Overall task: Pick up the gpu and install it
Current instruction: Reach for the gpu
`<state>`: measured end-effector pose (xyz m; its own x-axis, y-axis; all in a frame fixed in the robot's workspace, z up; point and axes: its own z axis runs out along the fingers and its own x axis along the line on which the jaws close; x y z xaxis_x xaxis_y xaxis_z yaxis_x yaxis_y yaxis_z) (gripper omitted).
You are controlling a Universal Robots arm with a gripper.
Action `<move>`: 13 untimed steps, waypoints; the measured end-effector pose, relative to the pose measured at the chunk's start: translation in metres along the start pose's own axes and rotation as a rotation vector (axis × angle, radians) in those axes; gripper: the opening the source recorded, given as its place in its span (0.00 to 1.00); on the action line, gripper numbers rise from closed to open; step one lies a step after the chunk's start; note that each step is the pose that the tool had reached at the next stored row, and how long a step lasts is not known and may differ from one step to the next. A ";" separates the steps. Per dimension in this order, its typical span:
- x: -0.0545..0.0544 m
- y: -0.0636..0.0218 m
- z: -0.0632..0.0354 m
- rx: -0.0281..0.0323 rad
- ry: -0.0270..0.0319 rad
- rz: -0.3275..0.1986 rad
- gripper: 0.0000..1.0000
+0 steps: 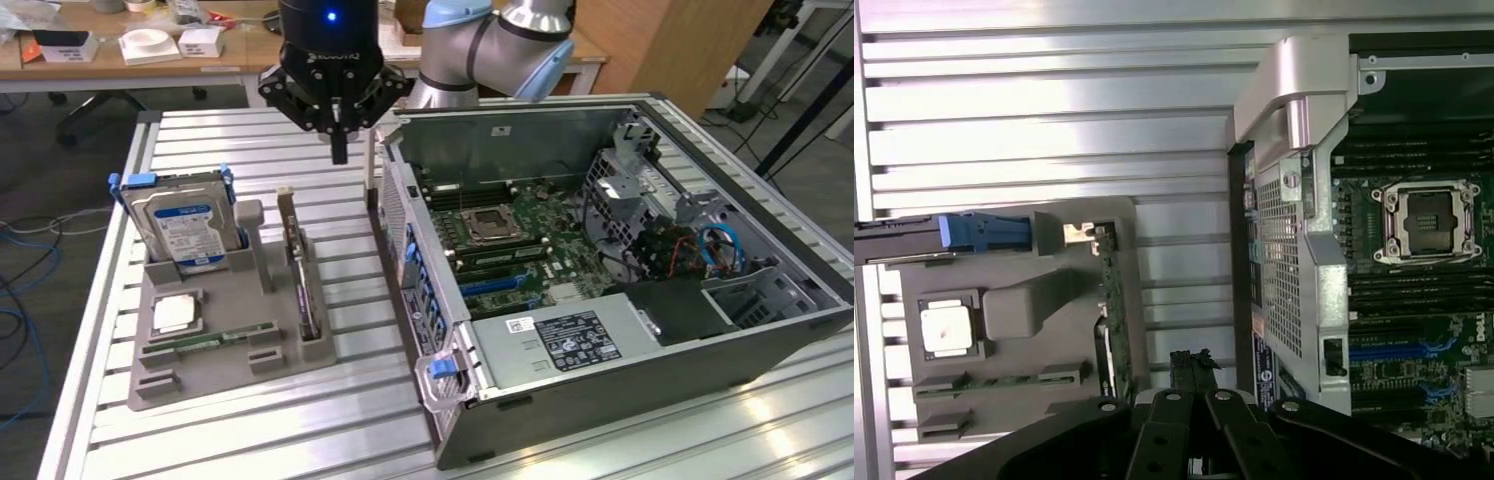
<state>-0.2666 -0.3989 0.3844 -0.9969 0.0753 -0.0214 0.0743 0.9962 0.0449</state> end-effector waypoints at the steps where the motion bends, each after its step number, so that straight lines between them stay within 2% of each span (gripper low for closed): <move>1: 0.001 -0.0001 0.0000 -0.0001 -0.0001 0.000 0.11; 13: 0.018 -0.0014 0.0002 0.0000 0.0000 0.000 0.11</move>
<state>-0.2851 -0.3989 0.3838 -0.9969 0.0752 -0.0214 0.0742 0.9962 0.0449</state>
